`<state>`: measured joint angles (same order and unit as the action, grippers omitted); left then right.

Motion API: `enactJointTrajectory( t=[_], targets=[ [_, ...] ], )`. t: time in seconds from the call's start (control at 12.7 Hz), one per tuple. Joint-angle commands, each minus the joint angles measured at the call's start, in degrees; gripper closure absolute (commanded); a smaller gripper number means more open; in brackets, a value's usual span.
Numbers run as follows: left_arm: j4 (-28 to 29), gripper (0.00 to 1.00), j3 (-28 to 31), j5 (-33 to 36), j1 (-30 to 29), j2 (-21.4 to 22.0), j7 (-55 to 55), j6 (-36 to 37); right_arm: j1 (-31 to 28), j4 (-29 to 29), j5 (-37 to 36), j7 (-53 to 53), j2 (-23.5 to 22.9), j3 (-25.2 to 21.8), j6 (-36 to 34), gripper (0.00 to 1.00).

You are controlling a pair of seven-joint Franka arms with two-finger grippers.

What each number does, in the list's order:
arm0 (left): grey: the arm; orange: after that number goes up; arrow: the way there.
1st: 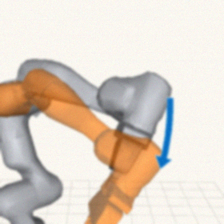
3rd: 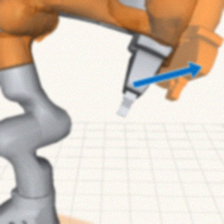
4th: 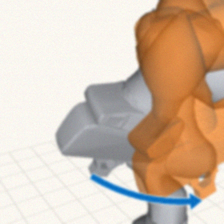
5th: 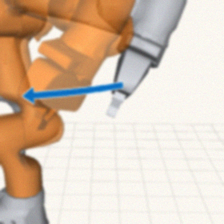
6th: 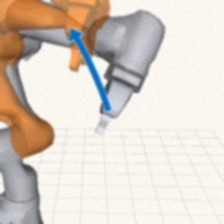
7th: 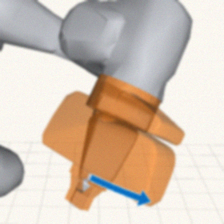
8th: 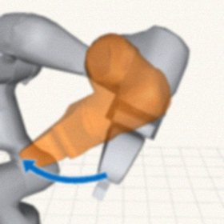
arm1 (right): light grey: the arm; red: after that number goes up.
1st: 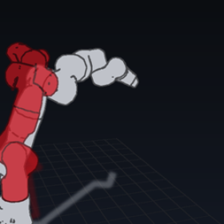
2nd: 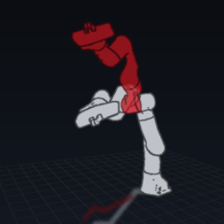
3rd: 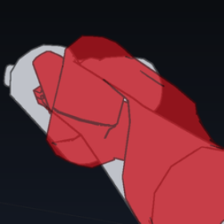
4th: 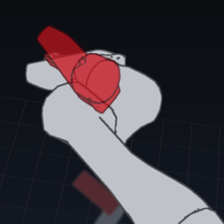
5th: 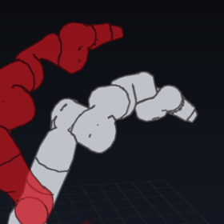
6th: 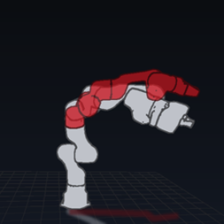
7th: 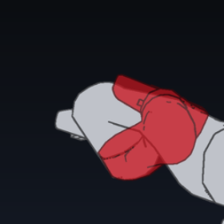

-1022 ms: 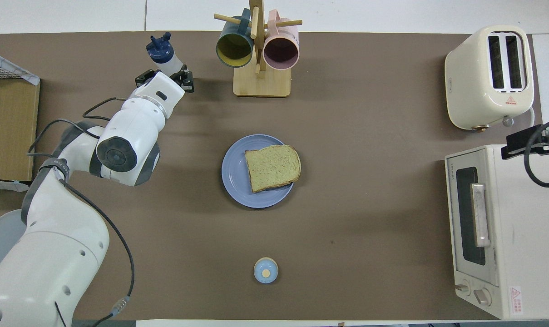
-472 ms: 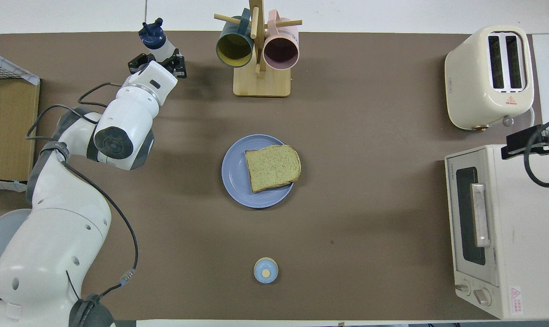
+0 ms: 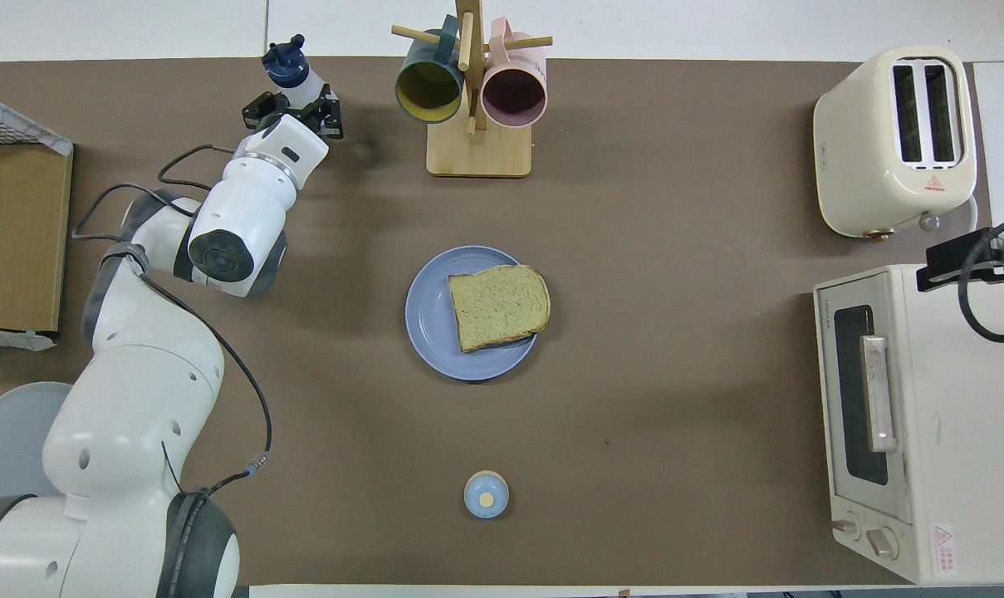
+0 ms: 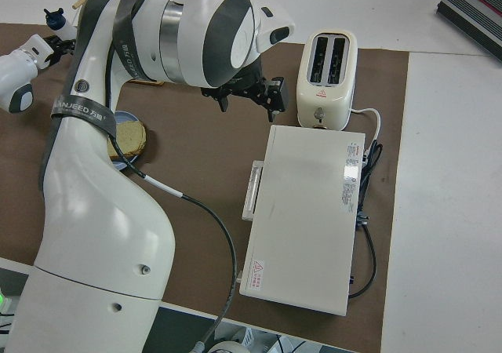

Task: Put bread on plate and add seasoning
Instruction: 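Set the bottle down, open the left gripper and withdraw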

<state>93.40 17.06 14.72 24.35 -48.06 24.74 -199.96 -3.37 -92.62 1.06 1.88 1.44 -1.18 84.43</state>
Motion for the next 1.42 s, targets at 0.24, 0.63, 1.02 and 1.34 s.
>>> enactJointTrajectory(
  t=[0.24,0.63,1.02,1.34],
  targets=[
    [0.9,1.0,-0.28,0.84,0.79,-0.37,-0.65,-0.52,-0.77,-0.36,0.87,-1.26,0.67,0.22,-0.58,0.0],
    [3.9,0.28,-0.36,1.01,0.7,0.77,-0.13,-0.51,-0.77,-0.36,0.87,-1.26,0.67,0.22,-0.58,0.0],
    [5.92,0.0,-0.45,1.01,0.7,1.39,0.22,-0.51,-0.77,-0.36,0.87,-1.26,0.67,0.22,-0.58,0.0],
    [15.47,0.0,-0.54,1.1,0.79,9.01,0.31,-0.51,-0.77,-0.36,0.87,-1.26,0.67,0.22,-0.58,0.0]
  ],
)
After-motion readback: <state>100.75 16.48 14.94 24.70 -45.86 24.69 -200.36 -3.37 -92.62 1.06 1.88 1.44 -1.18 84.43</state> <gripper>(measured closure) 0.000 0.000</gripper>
